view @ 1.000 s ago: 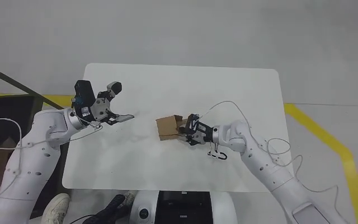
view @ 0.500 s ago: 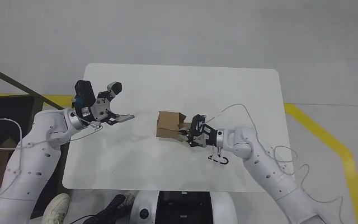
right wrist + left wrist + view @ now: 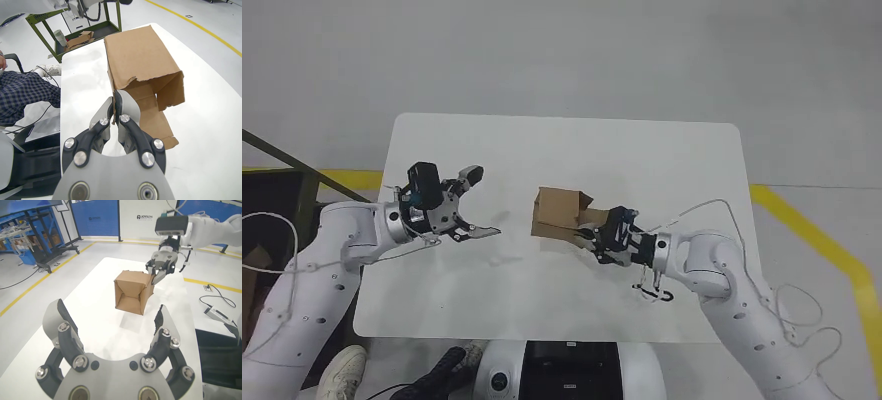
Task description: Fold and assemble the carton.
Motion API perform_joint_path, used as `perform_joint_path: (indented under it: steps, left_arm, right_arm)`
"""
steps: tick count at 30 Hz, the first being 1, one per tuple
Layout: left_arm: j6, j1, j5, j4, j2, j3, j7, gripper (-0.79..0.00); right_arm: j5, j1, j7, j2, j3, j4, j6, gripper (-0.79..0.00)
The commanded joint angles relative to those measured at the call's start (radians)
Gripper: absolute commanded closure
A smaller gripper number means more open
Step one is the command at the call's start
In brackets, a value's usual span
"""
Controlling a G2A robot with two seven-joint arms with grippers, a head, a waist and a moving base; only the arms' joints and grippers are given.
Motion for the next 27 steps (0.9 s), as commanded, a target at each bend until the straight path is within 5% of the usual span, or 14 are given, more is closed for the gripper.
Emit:
perform_joint_path:
  steps: [1,13,27]
  left_arm:
    - [0.000,-0.006,0.025,-0.010,0.007,0.028,0.009,-0.785]
    - [0.000,-0.110,0.072,0.011,0.055,0.261,0.042,-0.785]
    - [0.000,-0.227,0.001,0.068,0.081,0.407,0.052,-0.785]
  right_arm:
    - [-0.007,-0.015,0.014,0.004,0.004,-0.034,0.001,0.000]
    - [-0.017,-0.051,0.026,0.020,0.013,-0.115,-0.012,0.000]
    - [-0.018,-0.043,-0.002,0.028,-0.021,-0.131,-0.046,0.000]
